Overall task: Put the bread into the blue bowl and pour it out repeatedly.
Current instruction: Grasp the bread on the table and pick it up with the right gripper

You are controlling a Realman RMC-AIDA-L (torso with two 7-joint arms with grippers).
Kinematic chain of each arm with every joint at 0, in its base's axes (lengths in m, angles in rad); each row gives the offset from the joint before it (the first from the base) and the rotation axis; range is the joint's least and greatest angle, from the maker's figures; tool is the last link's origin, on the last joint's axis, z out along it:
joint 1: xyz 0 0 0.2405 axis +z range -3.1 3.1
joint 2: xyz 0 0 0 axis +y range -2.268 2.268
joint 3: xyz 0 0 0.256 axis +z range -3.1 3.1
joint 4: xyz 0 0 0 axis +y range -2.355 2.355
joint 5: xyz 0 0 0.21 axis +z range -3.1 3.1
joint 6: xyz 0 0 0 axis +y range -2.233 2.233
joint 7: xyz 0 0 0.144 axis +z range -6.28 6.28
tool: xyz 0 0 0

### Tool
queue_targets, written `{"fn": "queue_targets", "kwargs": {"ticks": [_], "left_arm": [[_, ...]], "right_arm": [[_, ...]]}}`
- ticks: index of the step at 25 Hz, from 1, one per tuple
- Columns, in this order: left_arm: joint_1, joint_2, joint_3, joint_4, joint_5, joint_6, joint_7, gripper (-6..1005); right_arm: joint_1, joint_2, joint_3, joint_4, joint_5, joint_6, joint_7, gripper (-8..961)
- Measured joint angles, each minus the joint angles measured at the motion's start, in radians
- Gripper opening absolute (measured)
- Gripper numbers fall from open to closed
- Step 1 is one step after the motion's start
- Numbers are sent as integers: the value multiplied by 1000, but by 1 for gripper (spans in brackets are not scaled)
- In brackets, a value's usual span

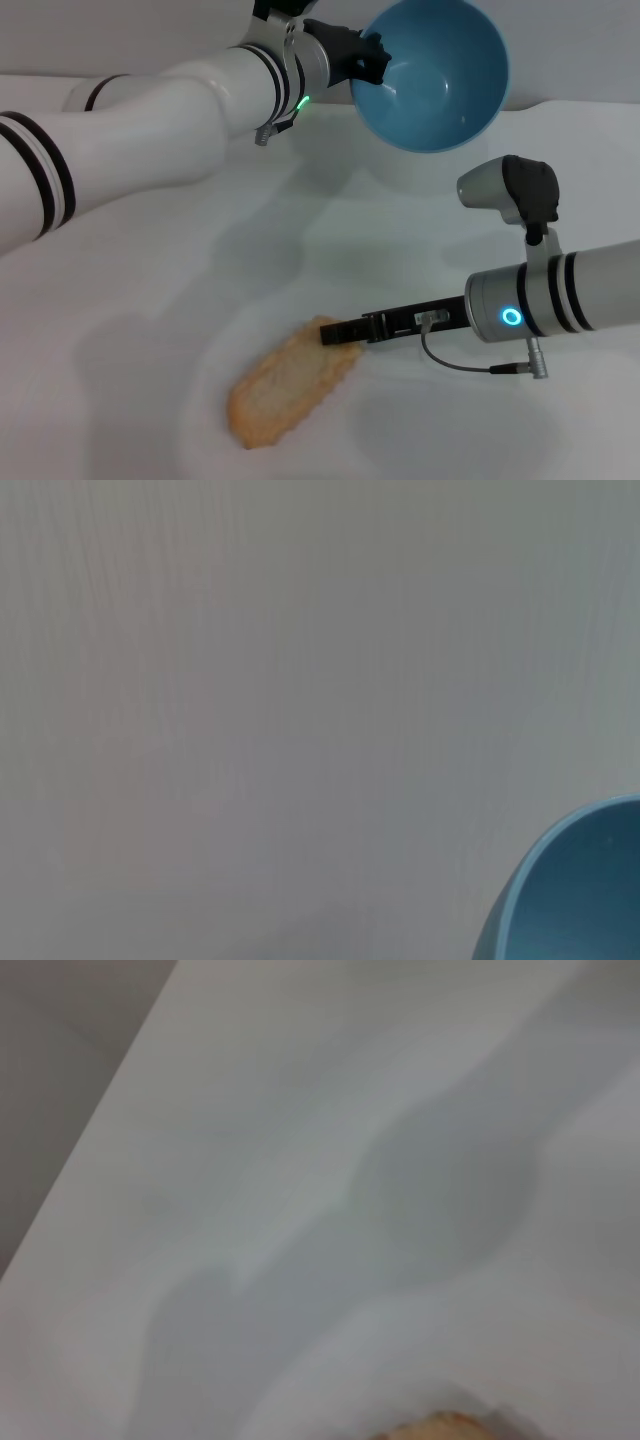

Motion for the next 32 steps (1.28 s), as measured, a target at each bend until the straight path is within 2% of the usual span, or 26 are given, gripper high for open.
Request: {"fn": "queue_targets", "kwargs": {"ticks": [12, 17, 20, 28, 32], "left_arm": [[12, -1, 0, 2, 0, -4, -1, -1], [22, -1, 0, 3, 0, -14, -1, -1], [24, -1, -1, 1, 0, -13, -1, 0], [27, 2, -9, -9, 0, 0, -1, 0], [26, 3, -12, -28, 0, 4, -1, 0]], "right_arm": [[-8, 0, -38, -31, 1, 26, -22, 426], [-43, 0, -33, -98, 3, 29, -95, 324], [-68, -4, -9, -153, 3, 26, -151, 285], [-73, -11, 69, -175, -2, 3, -269, 220], [-64, -25, 128, -183, -13, -16, -350, 190]]}}
